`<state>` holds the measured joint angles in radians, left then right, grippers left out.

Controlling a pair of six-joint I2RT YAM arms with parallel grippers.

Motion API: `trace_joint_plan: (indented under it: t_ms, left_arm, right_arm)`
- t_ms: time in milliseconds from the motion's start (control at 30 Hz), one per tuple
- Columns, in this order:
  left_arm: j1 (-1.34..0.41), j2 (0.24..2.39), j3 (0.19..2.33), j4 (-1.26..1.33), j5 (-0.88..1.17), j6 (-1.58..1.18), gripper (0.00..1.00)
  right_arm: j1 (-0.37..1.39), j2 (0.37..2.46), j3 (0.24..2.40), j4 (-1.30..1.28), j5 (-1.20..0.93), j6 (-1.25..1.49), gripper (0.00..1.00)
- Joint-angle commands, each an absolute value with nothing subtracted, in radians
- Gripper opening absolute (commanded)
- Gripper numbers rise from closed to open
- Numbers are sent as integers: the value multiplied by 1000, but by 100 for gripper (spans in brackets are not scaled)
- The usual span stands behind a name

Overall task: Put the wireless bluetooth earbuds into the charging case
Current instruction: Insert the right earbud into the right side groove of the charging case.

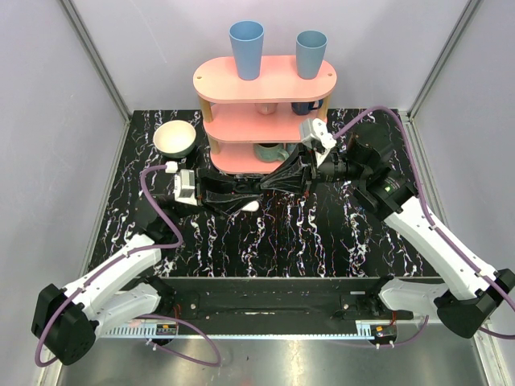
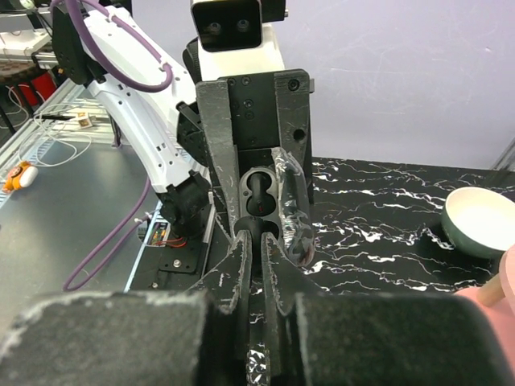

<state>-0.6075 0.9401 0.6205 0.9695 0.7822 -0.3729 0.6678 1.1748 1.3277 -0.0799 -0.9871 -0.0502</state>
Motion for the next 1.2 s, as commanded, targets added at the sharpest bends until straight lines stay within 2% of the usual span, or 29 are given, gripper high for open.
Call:
trace_joint_plan:
  t_ms: [0,167,767,933,1167]
  left_arm:
    - [-607,942,669,1039,804,-383,0]
    - [-609,940,667,1038,807,-380,0]
    - [-607,934,667,1085,796,-414,0]
    - [-607,931,664,1088,793,-416,0]
    - [-607,927,657,1085,790,-411,0]
  right_arm:
    - [676,1177,1353,-86,-920,-92,0]
    - [678,1147,1316,-58,-844,-104,0]
    - [684,1190,1391,-300,-933,-196,0]
    - [687,1190,1399,-321,-908,-198,9]
    - [686,1160,1390,-322,-856,-204,28]
